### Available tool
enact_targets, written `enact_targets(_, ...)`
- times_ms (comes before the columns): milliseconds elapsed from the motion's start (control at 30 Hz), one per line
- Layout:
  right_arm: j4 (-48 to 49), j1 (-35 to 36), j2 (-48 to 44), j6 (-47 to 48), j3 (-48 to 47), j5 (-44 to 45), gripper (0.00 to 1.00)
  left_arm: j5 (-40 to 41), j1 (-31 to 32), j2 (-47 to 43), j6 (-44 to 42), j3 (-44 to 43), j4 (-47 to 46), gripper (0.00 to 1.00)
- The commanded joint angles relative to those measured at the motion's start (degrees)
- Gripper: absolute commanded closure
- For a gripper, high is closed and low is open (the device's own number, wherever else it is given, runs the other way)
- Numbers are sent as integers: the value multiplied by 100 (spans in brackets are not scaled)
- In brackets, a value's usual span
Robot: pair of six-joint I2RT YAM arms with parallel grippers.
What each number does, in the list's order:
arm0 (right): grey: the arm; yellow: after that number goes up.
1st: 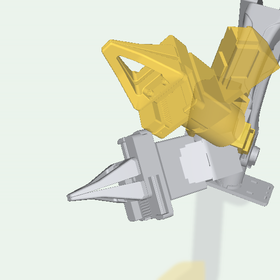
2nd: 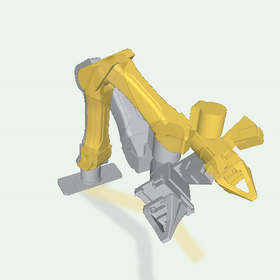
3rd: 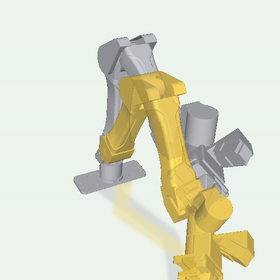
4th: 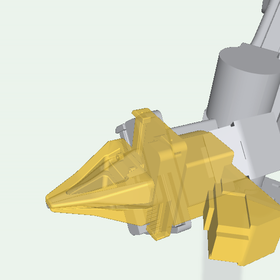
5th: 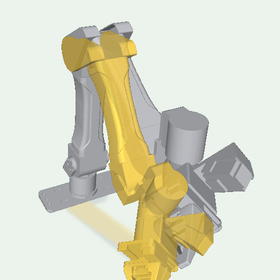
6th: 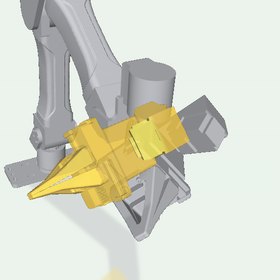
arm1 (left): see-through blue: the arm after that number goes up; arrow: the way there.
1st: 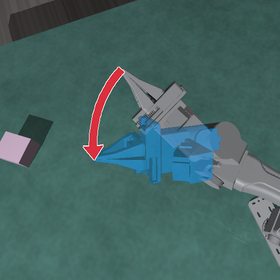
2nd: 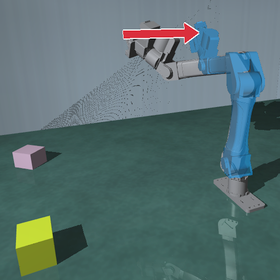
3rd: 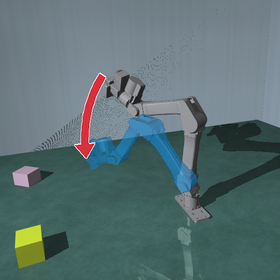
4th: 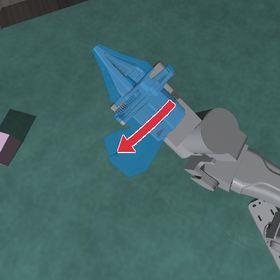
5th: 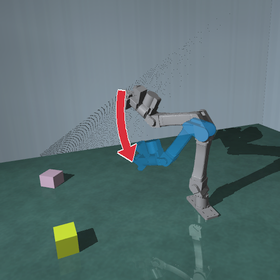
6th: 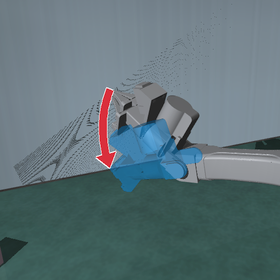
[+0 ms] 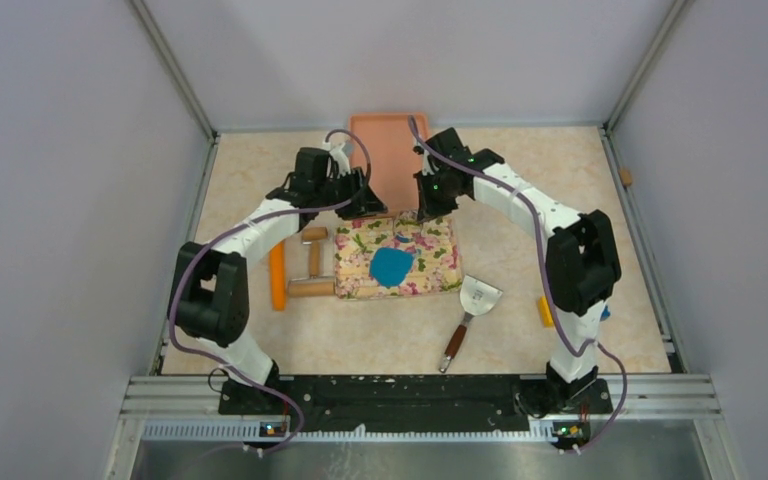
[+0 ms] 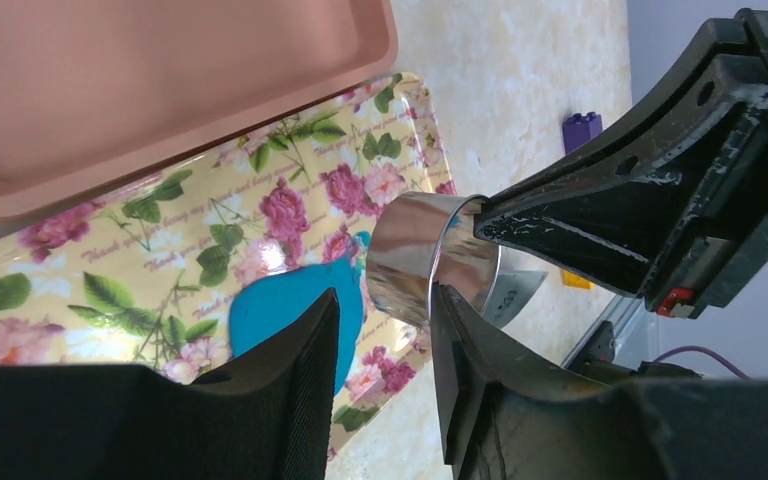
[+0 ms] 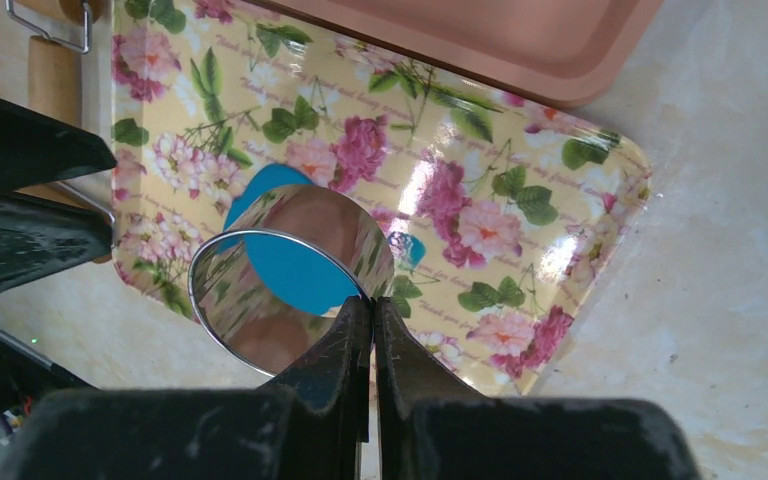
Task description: Roll out the dumpling wrappers from the dough
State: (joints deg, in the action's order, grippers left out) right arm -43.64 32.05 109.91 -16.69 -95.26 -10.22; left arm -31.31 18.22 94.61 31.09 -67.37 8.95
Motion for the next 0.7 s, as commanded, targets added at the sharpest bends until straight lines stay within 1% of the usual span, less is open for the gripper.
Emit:
enact_targets(0,271,95,-45,-213,-249,57,100,-486,78,61,326,-34,-576,58)
enact_targets(67,335,139,-22,-166,-247,48,100,-739,137,107,372,47,-655,58)
enact_targets(133,364,165,-6,-162,-231,61,100,-770,176,106,405,125,-734,59)
enact_targets(333,416,178,30,-158,-247,4,100,-582,185,193,355,112,-574,62)
enact_targets(433,463,177,53,-147,-341,-36,100,-537,189,208,326,155,-533,65)
enact_targets(667,489,187,46,-151,-376,-147,100,-481,191,215,257,204,-488,67)
